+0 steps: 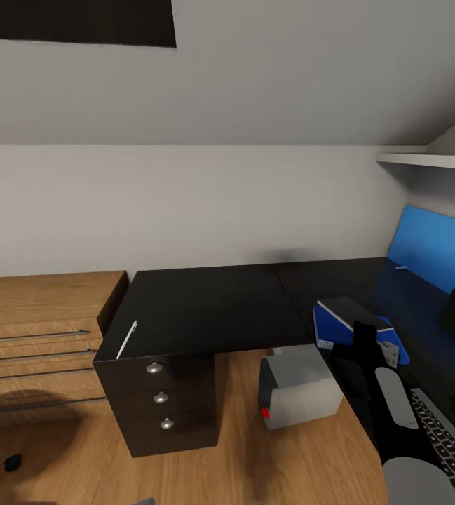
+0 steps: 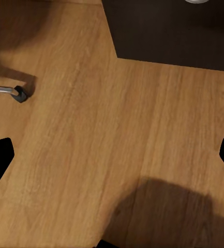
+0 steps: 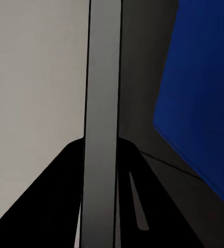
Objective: In the bedroom, organize the workspace by keeping the computer under the desk, ensuring the monitor is on the desk, placing the keyboard on the desk next to the monitor, placing the mouse on the desk next to the keyboard, moving the folder from the swivel chair onto the desk next to the mouse, stacking the notebook on top of the folder with the pen on top of the notebook, and positioning the swivel chair next to the desk.
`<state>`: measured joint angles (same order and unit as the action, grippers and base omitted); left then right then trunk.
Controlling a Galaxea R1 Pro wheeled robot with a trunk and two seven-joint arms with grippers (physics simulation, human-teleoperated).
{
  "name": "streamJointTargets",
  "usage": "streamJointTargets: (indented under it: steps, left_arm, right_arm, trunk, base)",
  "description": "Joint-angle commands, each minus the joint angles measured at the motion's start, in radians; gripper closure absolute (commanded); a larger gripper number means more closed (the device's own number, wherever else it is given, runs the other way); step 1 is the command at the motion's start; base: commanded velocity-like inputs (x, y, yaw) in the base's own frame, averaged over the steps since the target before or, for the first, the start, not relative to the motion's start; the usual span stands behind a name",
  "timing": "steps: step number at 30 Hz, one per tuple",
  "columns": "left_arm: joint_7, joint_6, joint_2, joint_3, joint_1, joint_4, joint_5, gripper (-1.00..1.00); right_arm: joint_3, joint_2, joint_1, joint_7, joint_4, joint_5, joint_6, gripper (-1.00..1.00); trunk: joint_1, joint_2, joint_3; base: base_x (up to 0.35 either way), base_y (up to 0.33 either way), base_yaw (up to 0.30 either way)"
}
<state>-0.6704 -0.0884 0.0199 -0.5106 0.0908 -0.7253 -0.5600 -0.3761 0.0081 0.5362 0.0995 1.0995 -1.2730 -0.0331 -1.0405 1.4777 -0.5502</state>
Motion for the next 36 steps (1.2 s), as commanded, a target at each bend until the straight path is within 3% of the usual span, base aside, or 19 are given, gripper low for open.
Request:
streamJointTargets:
  steps: [1, 15, 16, 18, 21, 36]
  left_arm:
    - [-0.006, -0.008, 0.002, -0.008, 0.001, 0.0, -0.011, -1.0]
    - [-0.008, -0.011, 0.002, -0.009, 0.001, 0.0, -0.007, -1.0]
    - [-0.008, -0.016, 0.002, -0.011, 0.001, 0.0, -0.006, -1.0]
    - [-0.009, -0.042, 0.002, -0.05, 0.001, 0.0, -0.008, -1.0]
    - [-0.009, -0.049, 0.002, -0.065, 0.001, 0.0, -0.008, -1.0]
    - [-0.009, -0.051, 0.002, -0.071, 0.001, 0.0, -0.008, -1.0]
  right_arm:
    - [-0.002, 0.0, 0.001, 0.004, 0.002, -0.008, -0.004, 1.0]
    - [-0.005, 0.0, 0.001, -0.016, 0.003, -0.004, 0.018, 1.0]
    - [-0.006, 0.0, 0.001, -0.017, 0.002, -0.002, 0.032, 1.0]
    - [-0.001, 0.0, 0.001, -0.016, 0.0, 0.013, 0.128, 1.0]
    - [0.001, 0.001, 0.001, -0.012, -0.002, 0.042, 0.172, 1.0]
    - [0.01, 0.001, 0.001, 0.056, -0.008, 0.06, 0.185, 1.0]
  trunk:
    - [0.0, 0.001, -0.001]
    - [0.0, 0.001, -0.001]
    - [0.0, 0.001, -0.001]
    - [0.0, 0.001, -0.001]
    - [0.0, 0.001, -0.001]
    - [0.0, 0.001, -0.001]
  base:
    - [0.0, 0.0, -0.003]
    - [0.016, -0.015, 0.0]
    - [0.152, -0.14, 0.0]
    - [0.086, -0.08, 0.0]
    - [0.029, -0.027, 0.0]
    - [0.003, -0.003, 0.0]
